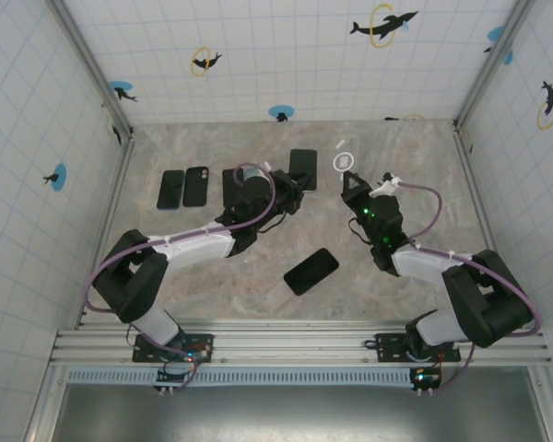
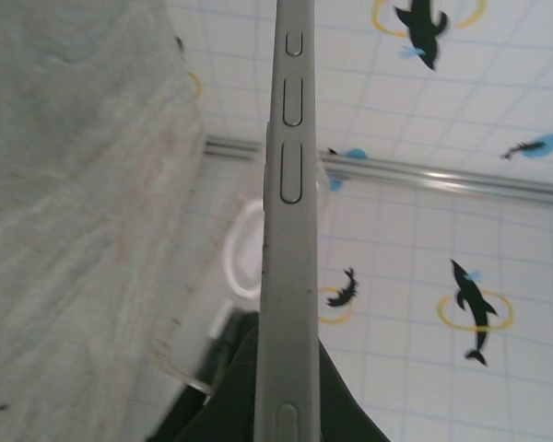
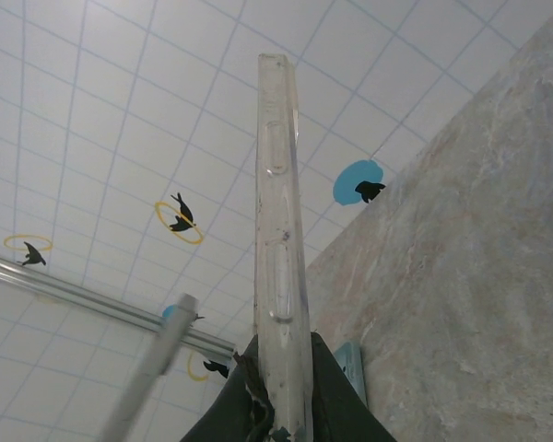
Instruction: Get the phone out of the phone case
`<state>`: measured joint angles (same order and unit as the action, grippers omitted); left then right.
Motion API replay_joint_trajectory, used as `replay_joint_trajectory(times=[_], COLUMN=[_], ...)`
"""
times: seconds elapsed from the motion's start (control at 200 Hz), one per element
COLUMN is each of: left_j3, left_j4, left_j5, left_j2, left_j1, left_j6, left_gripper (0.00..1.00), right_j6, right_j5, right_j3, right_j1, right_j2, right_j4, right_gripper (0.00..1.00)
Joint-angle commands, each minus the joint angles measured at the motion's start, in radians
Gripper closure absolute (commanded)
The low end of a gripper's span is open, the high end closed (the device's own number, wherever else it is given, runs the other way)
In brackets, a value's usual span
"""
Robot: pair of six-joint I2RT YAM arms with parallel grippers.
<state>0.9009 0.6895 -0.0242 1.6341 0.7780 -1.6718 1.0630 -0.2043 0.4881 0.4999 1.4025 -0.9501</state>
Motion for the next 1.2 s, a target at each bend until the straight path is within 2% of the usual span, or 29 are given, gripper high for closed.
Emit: replay_joint_trajectory(times=[0.0, 0.17, 0.345, 0.576, 0.676, 1.041, 1.191], left_j3=[-0.012, -0.005, 0.067, 0.067, 0.129, 0.230, 0.273], left_j4=[0.086, 0.156, 0.142, 0.177, 0.179, 0.125, 0.058], left_j5=[0.003, -0.029, -0.074, -0.105, -0.123, -0.183, -0.198], left_j2=[0.037, 0.142, 0.249, 0.349, 0.388, 0.501, 0.527], left_j1=[-0.030, -0.065, -0.102, -0.133, -0.144, -0.160, -0.166], left_j6=[0.045, 0.042, 0.064, 0.040, 0.037, -0.014, -0.023], left_gripper=[1.00, 1.00, 1.00, 1.00, 1.00, 1.00, 0.97], right_j6=[0.005, 0.020, 0.033, 0.051, 0.057, 0.090, 0.098], right_j5=[0.030, 0.043, 0.057, 0.075, 0.085, 0.108, 0.113], right_j3=[-0.027, -0.032, -0.045, -0.072, -0.073, -0.079, -0.084], right_j1=[-0.011, -0.021, -0.033, -0.048, -0.053, -0.067, -0.072], right_j2=[-0.023, -0.020, -0.016, -0.004, 0.005, 0.047, 0.055], right_j4=[0.003, 0.004, -0.010, -0.031, -0.037, -0.060, -0.064], right_gripper=[1.00, 1.00, 1.00, 1.00, 1.00, 1.00, 1.00])
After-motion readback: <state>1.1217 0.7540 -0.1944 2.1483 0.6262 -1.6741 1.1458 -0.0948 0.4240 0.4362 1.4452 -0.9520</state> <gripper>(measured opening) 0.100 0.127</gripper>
